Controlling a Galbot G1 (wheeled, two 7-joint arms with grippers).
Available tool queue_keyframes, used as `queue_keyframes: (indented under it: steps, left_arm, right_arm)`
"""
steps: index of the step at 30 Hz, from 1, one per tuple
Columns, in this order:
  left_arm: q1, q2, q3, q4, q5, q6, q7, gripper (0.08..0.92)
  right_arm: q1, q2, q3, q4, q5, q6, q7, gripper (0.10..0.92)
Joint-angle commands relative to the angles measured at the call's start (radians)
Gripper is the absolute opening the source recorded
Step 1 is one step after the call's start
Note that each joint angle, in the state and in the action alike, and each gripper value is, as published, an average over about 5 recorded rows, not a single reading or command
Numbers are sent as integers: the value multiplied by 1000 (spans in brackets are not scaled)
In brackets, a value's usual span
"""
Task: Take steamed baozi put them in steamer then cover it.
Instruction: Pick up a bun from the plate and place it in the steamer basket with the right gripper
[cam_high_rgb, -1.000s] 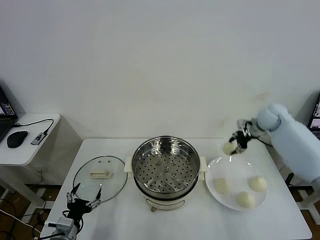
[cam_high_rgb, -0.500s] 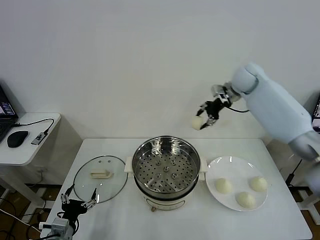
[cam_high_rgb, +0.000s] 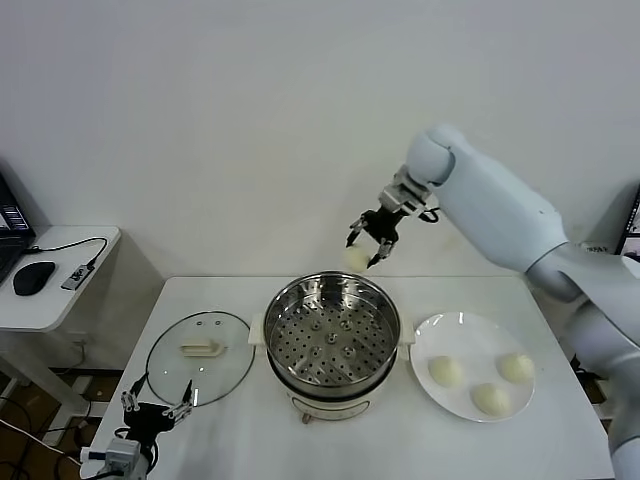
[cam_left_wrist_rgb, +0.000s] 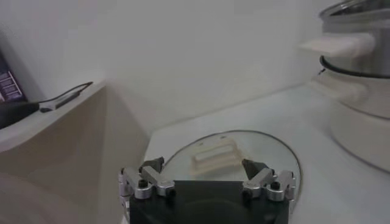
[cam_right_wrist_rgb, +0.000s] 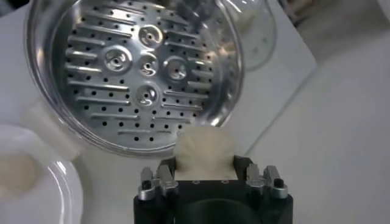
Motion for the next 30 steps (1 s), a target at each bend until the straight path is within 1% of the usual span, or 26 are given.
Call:
queue_keyframes:
  steps: [1,4,8,15,17,22,25,30]
  left_arm:
    - [3,-1,0,2,4,2,-1,823]
    - [11,-5,-3,-6,5,2,-2,823]
    - [22,-6,-5,-19,3,4,0,823]
    - [25,-14,-1,-17,4,7,0,823]
    - [26,-17,1,-16,5,8,0,823]
    - [29,-18,1,-13,6,8,-1,823]
    - [30,-17,0,-12,5,8,-1,823]
    - [31,-12,-2,-7,4,8,-2,823]
  right_arm:
    - [3,39,-46,46,-152,193,27,594]
    - [-6,39,-66,76,-209,199,60,594]
    - [-16,40,-86,102,-218,199,77,594]
    - [-33,57,-72,102,-219,198,52,594]
    - [-40,59,-66,115,-210,194,40,594]
    - [-54,58,-87,146,-131,153,13,594]
    - [-74,66,-88,131,-141,149,6,594]
    - [-107,95,-50,57,-227,170,21,594]
